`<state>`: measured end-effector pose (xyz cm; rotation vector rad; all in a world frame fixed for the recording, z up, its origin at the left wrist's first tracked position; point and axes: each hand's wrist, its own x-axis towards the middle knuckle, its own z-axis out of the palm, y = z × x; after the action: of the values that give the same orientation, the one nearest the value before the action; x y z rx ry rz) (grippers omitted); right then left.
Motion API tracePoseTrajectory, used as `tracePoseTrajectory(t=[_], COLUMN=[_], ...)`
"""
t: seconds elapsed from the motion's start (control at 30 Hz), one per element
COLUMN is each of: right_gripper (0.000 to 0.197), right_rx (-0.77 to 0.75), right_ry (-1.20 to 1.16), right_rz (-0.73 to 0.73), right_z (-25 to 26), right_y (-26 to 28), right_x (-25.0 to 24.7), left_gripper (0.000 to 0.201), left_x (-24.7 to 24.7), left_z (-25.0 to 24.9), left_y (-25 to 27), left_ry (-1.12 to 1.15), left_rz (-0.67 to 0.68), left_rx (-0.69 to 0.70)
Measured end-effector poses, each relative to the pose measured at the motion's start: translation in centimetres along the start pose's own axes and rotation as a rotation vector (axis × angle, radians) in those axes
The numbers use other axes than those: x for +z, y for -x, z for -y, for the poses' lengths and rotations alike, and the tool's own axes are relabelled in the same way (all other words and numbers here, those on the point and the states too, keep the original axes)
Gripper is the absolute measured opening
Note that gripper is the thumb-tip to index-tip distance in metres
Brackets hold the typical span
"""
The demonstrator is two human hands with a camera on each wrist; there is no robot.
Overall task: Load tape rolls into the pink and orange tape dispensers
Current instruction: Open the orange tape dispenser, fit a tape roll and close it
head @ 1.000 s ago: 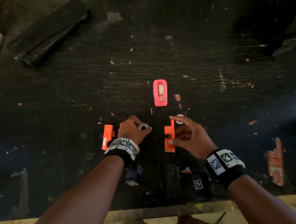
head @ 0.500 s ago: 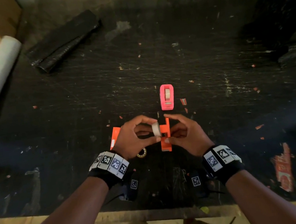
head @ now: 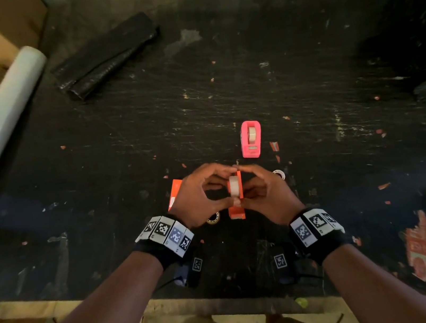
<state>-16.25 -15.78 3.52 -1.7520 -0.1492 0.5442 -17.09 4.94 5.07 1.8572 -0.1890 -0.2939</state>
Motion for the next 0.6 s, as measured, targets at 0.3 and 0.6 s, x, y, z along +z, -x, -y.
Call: tracePoseTrajectory(t=[0.3, 0.6], right_gripper=[0.078, 0.079], right_rx=[0.017, 0.037], right_ry=[-0.006, 0.02], right_rz=[0.0, 0.001], right_z=[0.3, -0.1], right_y=[0.3, 0.8], right_x=[-0.3, 0.0], left_gripper=[0.057, 0.076], left_x=[-6.9, -7.8], left_z=[4.9, 9.4], left_y=[0.0, -1.1], left_ry=[-0.579, -0.873], left_rz=[-0.204, 0.07], left_rx=[-0.204, -0.435])
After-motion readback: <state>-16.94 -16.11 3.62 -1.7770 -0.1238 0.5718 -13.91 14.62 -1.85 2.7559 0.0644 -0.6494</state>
